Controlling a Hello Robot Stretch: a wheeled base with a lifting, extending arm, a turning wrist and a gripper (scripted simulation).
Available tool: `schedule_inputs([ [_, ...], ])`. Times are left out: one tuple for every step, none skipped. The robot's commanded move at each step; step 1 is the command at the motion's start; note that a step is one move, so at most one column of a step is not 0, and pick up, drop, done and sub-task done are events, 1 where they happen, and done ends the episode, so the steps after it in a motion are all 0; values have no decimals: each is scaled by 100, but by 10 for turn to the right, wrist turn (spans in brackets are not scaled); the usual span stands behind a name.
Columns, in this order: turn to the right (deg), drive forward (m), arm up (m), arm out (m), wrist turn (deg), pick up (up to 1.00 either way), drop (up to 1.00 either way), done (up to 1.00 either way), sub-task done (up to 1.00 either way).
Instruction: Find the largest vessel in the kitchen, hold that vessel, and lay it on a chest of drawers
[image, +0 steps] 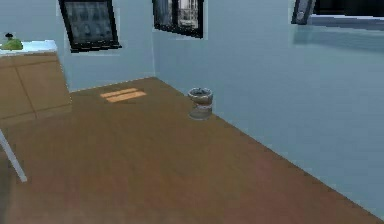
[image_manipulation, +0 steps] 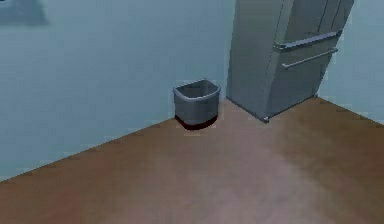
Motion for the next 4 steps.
schedule_inputs([
  [-300,0,0,0,0,0,0,0,0],
  [0,100,0,0,0,0,0,0,0],
  [-60,0,0,0,0,0,0,0,0],
  [0,55,0,0,0,0,0,0,0],
])
